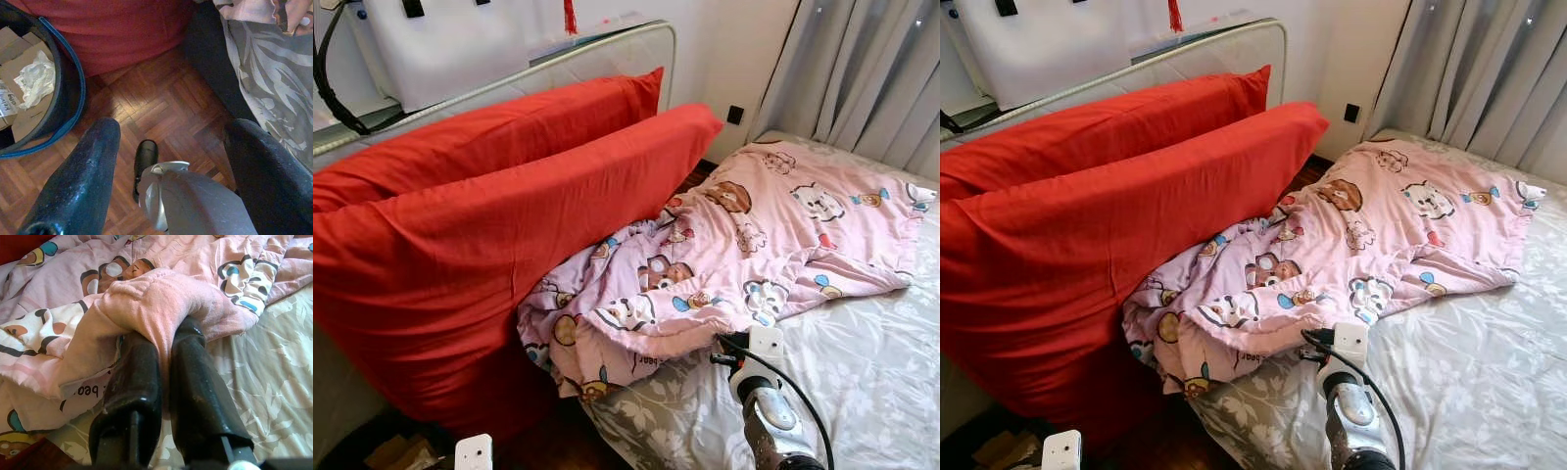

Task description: Clean up the room

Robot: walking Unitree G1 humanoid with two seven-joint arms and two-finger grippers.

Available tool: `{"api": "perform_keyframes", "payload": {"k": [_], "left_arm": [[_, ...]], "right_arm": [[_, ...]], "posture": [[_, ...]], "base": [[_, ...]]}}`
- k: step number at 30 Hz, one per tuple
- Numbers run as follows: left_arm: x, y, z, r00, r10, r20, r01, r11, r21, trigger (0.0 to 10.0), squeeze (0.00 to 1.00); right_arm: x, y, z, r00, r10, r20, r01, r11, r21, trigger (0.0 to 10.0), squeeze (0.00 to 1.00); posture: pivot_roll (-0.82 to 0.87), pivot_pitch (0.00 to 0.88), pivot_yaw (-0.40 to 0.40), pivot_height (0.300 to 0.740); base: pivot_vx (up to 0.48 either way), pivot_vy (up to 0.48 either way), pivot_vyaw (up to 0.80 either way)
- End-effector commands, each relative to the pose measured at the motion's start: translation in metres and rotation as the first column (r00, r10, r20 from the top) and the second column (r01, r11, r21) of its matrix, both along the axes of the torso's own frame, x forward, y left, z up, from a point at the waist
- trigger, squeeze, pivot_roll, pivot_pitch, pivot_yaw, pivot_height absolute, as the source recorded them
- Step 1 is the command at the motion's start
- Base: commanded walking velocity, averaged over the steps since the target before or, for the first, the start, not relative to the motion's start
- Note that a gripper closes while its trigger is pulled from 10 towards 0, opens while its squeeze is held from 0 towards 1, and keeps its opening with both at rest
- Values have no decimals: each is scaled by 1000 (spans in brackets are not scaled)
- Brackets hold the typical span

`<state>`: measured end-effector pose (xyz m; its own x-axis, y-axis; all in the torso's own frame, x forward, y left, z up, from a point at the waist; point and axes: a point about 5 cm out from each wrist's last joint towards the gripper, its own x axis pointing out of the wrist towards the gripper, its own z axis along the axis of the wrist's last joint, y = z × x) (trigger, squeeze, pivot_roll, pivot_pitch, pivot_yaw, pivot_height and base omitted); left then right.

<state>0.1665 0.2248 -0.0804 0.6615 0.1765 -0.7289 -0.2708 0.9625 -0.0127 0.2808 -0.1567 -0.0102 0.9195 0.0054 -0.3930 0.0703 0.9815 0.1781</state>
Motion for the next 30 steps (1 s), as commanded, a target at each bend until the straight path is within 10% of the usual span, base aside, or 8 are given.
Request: {"api": "perform_keyframes", "payload": {"k": [1,30], "left_arm": [[-3,2,-2,1000,5,-22,-5,1000,-4,10000,0],[-4,4,-2,1000,13,-24,-13,1000,-3,10000,0]], "right_arm": [[2,-3,2,1000,-10,11,10,1000,-7,10000,0],[2,-3,2,1000,-17,11,17,1000,-5,10000,0]], "posture": [[31,83,-28,740],[31,84,-27,740]], "base": [[0,0,0],[-146,0,0]]}}
